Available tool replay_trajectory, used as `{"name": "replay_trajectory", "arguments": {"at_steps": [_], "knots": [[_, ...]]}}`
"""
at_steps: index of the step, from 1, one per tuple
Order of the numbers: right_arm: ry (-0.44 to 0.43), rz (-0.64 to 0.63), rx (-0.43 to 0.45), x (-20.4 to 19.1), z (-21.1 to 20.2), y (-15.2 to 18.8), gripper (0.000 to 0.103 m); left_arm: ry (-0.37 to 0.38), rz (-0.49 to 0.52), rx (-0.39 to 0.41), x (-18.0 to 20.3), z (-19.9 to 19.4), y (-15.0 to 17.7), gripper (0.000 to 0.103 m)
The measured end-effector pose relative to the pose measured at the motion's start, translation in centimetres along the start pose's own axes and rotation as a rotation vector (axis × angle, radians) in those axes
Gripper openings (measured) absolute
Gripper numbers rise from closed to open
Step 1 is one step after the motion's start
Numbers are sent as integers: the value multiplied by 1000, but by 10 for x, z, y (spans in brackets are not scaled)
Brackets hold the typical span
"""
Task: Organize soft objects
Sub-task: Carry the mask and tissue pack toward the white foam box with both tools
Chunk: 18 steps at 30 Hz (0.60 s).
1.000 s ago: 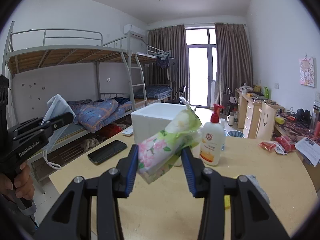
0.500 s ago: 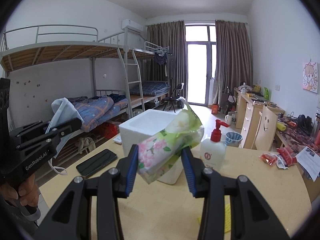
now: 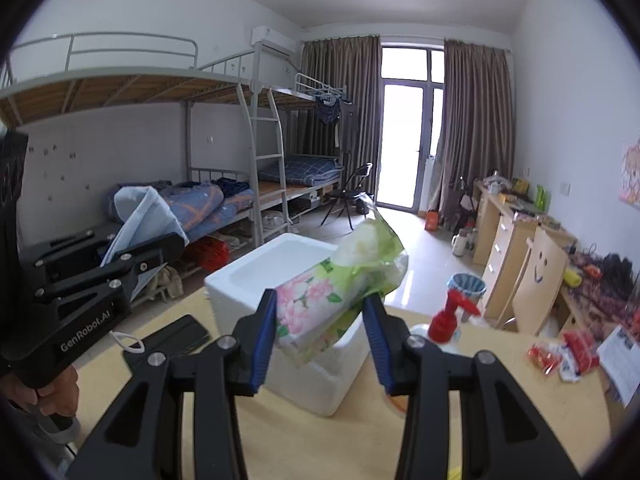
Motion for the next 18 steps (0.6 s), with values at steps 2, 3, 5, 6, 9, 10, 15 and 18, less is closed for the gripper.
{"name": "replay_trajectory", "arguments": {"at_steps": [2, 3, 5, 6, 9, 10, 15, 18], "knots": [[0, -15, -2, 0, 7, -2, 47, 20, -2, -5, 0, 9, -2, 12], [1, -21, -1, 0, 10, -3, 47, 23, -2, -3, -1, 12, -5, 12], [-2, -28, 5, 2, 16, -7, 47, 11, 7, 7, -1, 18, -9, 12], [-4, -31, 5, 2, 20, -8, 47, 9, 7, 9, 0, 21, -10, 12], [-17, -30, 2, 5, 32, -14, 47, 12, 6, 4, -2, 31, -13, 13], [-21, -31, 1, 5, 36, -16, 47, 7, 9, 7, -3, 35, -15, 13], [-45, -13, -21, 8, 56, -19, 47, 0, 1, 5, -8, 52, -19, 12], [-45, -13, -26, 10, 63, -18, 48, -12, 7, -1, -9, 61, -19, 13]]}}
Point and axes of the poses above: each gripper's, at about its wrist camera, not at the fingertips, and z roughly the way its jaws point, x to its right, y to its underside, the point moved 3 cm from there along z, roughly the way its jaws point, and after that the axes turned 8 degrees about z, right-handed, at the moved point
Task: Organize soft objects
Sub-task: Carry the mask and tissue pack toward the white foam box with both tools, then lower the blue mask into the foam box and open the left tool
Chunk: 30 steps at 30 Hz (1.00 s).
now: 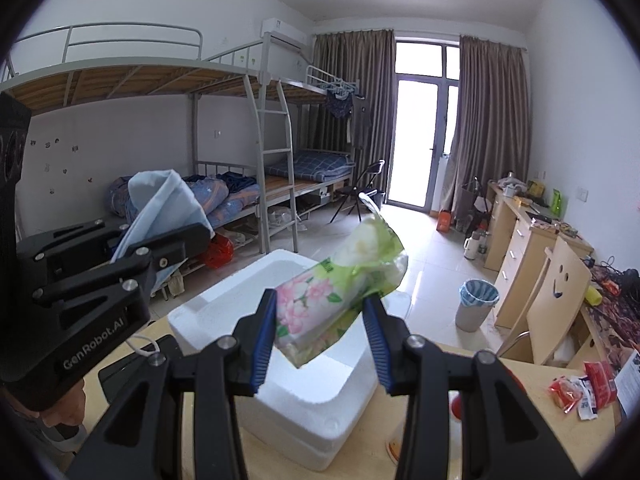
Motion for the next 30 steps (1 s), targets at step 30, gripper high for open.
{"name": "replay_trajectory", "arguments": {"at_steps": [30], "knots": [[90, 69, 11, 21, -17, -3, 47, 165, -16, -68, 24, 41, -2, 13]]}}
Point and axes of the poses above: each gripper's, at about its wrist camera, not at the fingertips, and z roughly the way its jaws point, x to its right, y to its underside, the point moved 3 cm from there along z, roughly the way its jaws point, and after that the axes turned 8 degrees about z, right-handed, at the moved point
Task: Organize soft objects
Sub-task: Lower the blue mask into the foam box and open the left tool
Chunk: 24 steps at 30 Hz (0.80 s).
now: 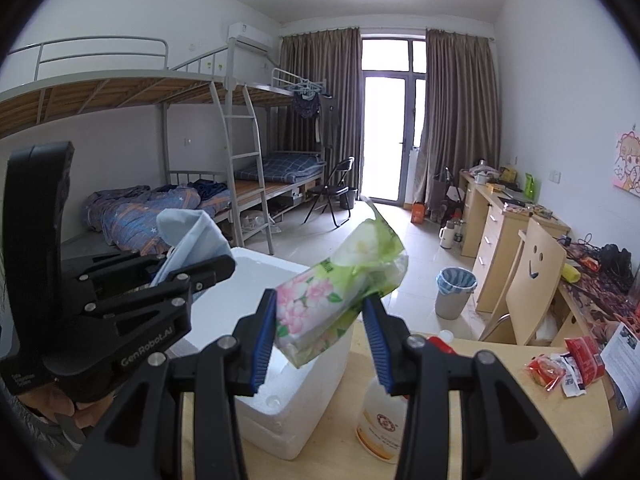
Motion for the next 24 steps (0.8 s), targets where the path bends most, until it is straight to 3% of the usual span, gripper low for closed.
{"name": "replay_trajectory", "arguments": {"at_steps": [2, 3, 4, 5, 6, 7, 10, 12, 24], "knots": [[2, 1, 1, 1, 1, -1, 47, 6, -3, -18, -1, 5, 2, 15], [1, 2, -3, 0, 2, -1, 47, 12, 1, -31, -1, 9, 3, 24], [2, 3, -3, 2, 2, -1, 47, 13, 3, -40, -1, 12, 3, 41], [3, 4, -3, 2, 3, -2, 47, 8, 0, -43, -2, 13, 4, 52], [1, 5, -2, 4, 2, -1, 47, -3, -5, -42, -3, 13, 5, 72], [0, 4, -2, 4, 2, -1, 47, -15, -11, -37, -4, 13, 5, 83], [3, 3, -1, 6, 2, -1, 47, -33, -18, -15, -6, 11, 4, 94], [6, 4, -1, 7, 2, -1, 47, -39, -19, -4, -7, 10, 3, 99], [0, -15, -6, 3, 6, -1, 47, -92, -21, 27, -15, -7, 0, 100]]}}
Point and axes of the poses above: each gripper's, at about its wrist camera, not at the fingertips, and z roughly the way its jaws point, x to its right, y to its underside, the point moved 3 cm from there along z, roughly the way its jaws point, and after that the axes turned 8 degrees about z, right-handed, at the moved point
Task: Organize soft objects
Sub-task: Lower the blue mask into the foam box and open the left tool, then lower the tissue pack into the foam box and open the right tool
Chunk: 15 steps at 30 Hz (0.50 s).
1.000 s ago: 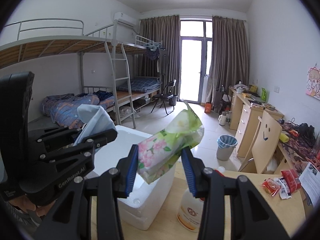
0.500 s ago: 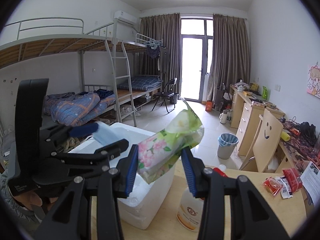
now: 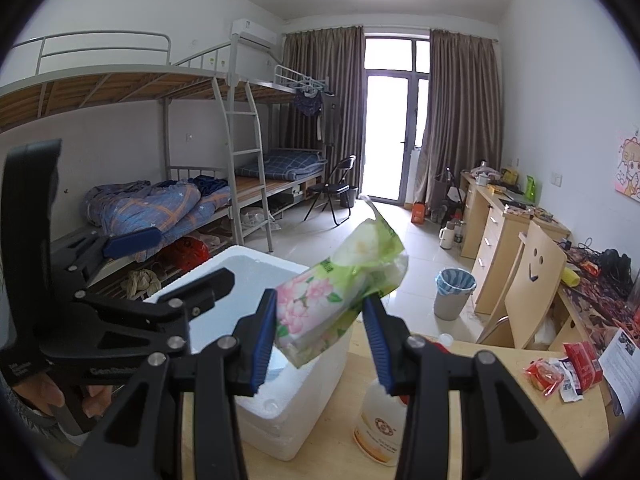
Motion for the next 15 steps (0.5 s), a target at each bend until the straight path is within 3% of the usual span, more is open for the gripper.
{"name": "replay_trajectory", "arguments": {"at_steps": [15], "knots": [[-92, -30, -42, -26, 27, 1, 47, -121, -51, 26, -47, -31, 7, 102]]}}
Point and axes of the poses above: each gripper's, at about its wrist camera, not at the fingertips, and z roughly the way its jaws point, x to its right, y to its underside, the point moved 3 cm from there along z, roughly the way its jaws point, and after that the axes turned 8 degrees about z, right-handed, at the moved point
